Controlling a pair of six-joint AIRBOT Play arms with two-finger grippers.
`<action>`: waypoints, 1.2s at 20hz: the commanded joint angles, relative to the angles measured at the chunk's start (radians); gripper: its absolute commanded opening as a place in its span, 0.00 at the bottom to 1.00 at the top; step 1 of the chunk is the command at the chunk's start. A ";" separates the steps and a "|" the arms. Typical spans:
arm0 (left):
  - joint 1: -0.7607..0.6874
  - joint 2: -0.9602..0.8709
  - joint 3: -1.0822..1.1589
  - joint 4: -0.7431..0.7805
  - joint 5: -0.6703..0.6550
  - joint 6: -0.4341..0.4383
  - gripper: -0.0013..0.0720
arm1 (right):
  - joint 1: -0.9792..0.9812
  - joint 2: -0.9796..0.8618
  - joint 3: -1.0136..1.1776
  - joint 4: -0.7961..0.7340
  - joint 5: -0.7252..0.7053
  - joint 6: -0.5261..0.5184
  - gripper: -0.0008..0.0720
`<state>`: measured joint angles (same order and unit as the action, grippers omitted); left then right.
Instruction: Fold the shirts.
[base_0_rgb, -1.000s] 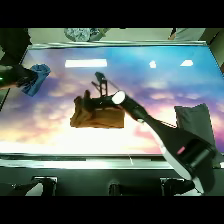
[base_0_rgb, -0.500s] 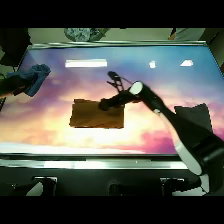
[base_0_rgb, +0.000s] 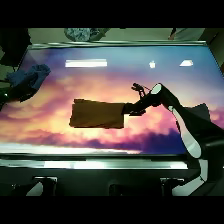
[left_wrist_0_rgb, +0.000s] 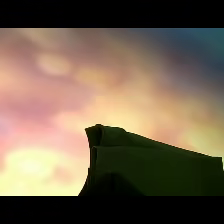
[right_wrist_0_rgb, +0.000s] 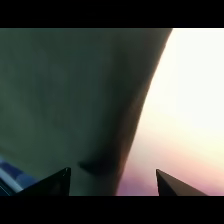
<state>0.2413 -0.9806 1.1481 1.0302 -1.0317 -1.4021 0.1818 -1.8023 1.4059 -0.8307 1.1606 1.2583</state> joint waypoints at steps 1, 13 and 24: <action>0.000 0.001 -0.004 0.002 0.003 0.008 0.06 | 0.037 -0.061 -0.006 0.133 -0.065 -0.010 0.77; 0.000 0.000 -0.004 0.002 0.003 0.018 0.06 | -0.250 0.241 0.123 0.093 0.081 -0.123 0.07; 0.000 0.000 -0.005 0.002 0.003 0.018 0.06 | -0.858 0.558 0.123 0.029 0.273 -0.052 0.07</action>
<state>0.2413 -0.9806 1.1439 1.0321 -1.0286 -1.3838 -0.5377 -1.2869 1.5280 -0.7902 1.3769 1.1873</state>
